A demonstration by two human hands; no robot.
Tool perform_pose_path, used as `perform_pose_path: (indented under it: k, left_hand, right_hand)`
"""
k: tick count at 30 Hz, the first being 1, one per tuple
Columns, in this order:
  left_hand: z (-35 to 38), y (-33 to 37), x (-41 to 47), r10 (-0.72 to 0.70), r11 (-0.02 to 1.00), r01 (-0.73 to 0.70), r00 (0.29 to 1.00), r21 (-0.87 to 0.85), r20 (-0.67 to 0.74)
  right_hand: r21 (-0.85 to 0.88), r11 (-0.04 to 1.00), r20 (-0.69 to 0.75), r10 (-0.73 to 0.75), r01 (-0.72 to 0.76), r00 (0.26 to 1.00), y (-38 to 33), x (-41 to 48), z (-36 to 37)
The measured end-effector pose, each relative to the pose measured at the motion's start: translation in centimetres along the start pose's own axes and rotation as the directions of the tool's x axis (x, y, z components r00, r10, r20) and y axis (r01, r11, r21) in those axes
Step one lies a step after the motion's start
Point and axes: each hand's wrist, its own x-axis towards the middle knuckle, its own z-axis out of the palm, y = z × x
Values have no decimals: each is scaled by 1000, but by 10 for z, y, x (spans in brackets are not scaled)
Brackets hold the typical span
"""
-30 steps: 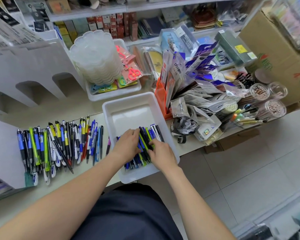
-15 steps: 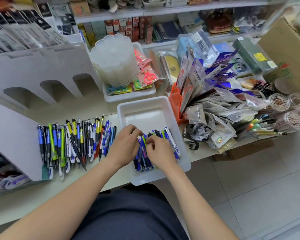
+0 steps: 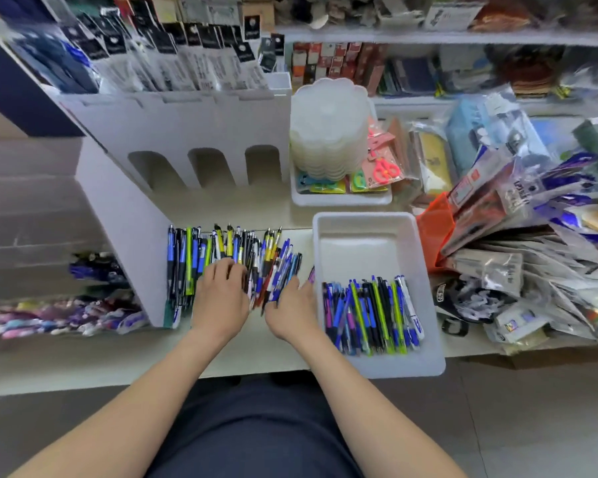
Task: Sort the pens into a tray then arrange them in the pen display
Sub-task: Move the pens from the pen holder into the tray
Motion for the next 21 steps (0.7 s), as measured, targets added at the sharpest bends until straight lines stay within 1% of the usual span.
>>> perform_pose_path:
  k: [2, 6, 9, 11, 13, 17, 21]
  left_hand:
    - [-7, -8, 2, 12, 999, -13, 1000, 31, 26]
    - [-19, -23, 7, 50, 997, -55, 994, 47, 99]
    - [-23, -31, 11, 79, 994, -90, 986, 70, 148]
    - [-25, -35, 13, 101, 990, -117, 980, 84, 170]
    - [-27, -38, 15, 117, 985, -139, 974, 101, 195]
    - [-28, -42, 20, 155, 976, -183, 965, 122, 210]
    - [-29, -45, 28, 175, 965, -212, 959, 152, 224]
  right_hand:
    - [8, 998, -18, 67, -66, 998, -8, 6, 6]
    - [-34, 991, -145, 122, -128, 982, -22, 25, 22]
    - [75, 989, -260, 144, -128, 955, -34, 34, 21]
    - [101, 980, -305, 192, -169, 933, -37, 42, 20]
    - [122, 970, -295, 237, -209, 926, -37, 51, 20]
    - [219, 951, -228, 269, -220, 936, -41, 64, 21]
    - [187, 954, -239, 275, -234, 931, -52, 67, 25]
